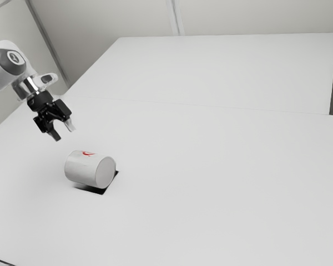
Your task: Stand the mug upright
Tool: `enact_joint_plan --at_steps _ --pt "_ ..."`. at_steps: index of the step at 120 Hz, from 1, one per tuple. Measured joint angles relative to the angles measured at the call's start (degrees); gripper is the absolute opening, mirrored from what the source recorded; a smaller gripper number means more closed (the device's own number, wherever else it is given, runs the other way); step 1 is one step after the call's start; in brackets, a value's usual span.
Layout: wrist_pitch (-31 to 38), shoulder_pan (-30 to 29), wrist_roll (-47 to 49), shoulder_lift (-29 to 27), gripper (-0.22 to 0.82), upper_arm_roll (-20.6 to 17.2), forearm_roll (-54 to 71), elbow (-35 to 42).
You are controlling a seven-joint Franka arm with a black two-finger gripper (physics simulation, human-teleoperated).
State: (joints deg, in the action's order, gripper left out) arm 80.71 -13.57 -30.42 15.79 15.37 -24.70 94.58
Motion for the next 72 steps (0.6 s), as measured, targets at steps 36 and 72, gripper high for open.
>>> enact_joint_plan --at_steps 36,72 --pt "0.4 -5.8 -9.2 6.8 0.58 -2.5 -4.8 -0.1" --pt "5.1 -6.1 -15.5 8.4 0.59 -2.5 -8.6 6.0"
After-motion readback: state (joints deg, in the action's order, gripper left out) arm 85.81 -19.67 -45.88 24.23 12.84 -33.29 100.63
